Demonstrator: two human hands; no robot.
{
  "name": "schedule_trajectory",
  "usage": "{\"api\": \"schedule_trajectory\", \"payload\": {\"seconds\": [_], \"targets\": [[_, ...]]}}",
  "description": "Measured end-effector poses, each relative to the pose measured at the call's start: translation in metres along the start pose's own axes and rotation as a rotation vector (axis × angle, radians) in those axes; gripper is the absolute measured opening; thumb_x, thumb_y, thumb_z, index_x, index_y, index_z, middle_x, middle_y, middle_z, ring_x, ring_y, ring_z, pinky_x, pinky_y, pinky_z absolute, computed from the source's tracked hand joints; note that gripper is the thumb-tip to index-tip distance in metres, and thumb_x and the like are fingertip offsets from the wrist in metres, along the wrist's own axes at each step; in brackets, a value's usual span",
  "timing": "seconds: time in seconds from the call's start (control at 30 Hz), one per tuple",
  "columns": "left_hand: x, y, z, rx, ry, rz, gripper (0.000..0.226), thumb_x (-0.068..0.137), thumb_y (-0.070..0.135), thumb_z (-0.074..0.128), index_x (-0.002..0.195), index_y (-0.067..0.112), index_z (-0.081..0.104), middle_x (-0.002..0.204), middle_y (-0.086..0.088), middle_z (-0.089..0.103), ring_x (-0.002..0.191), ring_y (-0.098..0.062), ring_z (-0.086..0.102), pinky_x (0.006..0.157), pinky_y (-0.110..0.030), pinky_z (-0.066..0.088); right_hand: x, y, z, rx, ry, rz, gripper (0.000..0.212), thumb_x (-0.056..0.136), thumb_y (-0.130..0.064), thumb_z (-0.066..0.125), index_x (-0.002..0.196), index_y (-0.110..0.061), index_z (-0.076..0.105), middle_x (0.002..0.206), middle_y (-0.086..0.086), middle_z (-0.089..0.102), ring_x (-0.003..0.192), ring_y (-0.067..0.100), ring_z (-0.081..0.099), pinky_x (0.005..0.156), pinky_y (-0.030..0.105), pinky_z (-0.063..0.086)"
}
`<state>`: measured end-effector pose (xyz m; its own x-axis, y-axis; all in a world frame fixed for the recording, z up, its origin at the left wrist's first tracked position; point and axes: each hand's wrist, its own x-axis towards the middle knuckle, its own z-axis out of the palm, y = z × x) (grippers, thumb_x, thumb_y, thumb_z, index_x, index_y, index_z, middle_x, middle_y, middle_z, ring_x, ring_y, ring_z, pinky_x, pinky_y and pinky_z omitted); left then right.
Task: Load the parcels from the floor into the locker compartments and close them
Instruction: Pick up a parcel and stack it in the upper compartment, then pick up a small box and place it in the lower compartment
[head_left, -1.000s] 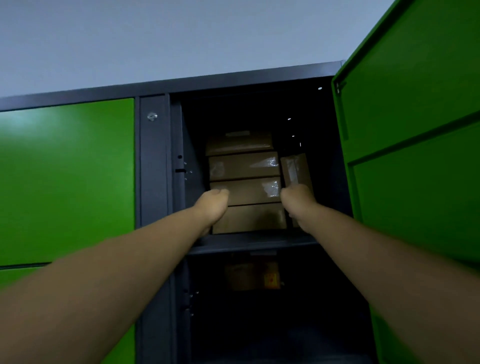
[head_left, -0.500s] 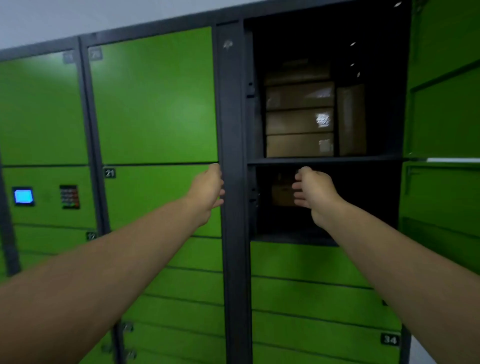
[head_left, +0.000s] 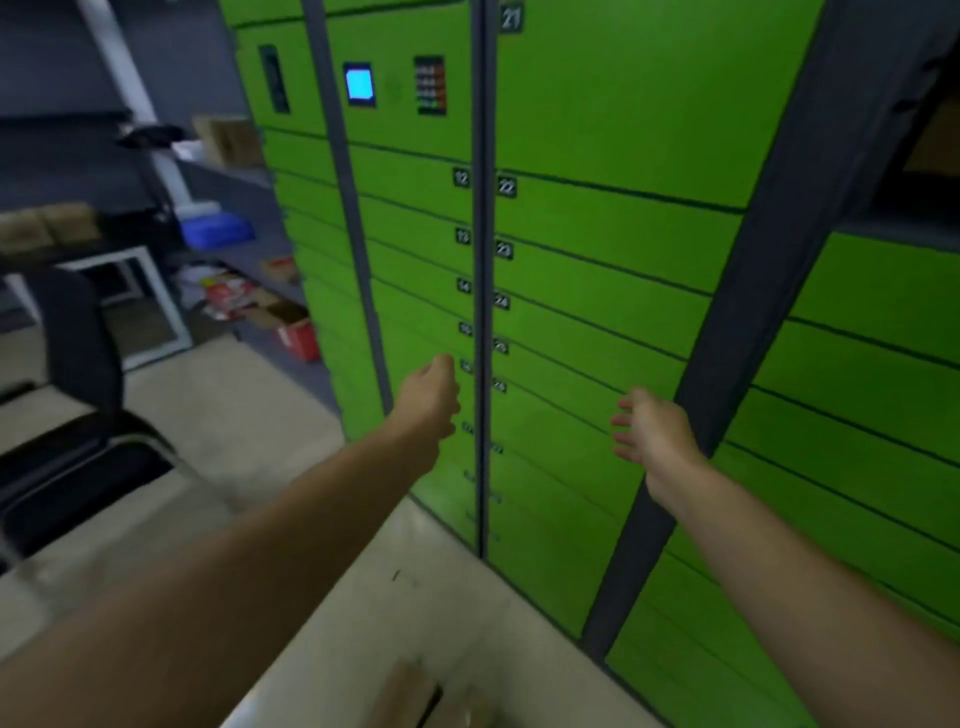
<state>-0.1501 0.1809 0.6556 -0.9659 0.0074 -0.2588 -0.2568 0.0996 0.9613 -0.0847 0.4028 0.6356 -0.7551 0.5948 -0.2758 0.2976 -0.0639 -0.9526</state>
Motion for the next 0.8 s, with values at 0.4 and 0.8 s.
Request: {"api": "schedule_trajectory", "payload": {"seconds": [0.4, 0.8], "targets": [[-0.029, -0.165, -0.153, 0.023, 0.467, -0.358, 0.048, 0.104, 0.041, 0.039, 0.132, 0.008, 0.061, 0.122, -0.010, 0.061, 0.113, -0.028, 0.059, 0.109, -0.047, 0.046, -0.019, 0.112, 0.168, -0.348, -0.529, 0.151, 0.052, 0.106, -0.028, 0.041, 0.133, 0.016, 0.052, 0.091, 0.022, 0.055, 0.063, 0.019, 0.044, 0.058, 0.034, 0.043], [-0.095, -0.373, -0.223, 0.001, 0.747, -0.640, 0.039, 0.108, 0.041, 0.035, 0.106, 0.009, 0.056, 0.102, -0.008, 0.056, 0.089, -0.023, 0.052, 0.083, -0.040, 0.045, -0.060, 0.293, 0.274, -0.710, -0.841, 0.335, 0.050, 0.099, -0.035, 0.043, 0.123, 0.004, 0.061, 0.121, 0.031, 0.067, 0.116, 0.049, 0.062, 0.104, 0.062, 0.048]]}}
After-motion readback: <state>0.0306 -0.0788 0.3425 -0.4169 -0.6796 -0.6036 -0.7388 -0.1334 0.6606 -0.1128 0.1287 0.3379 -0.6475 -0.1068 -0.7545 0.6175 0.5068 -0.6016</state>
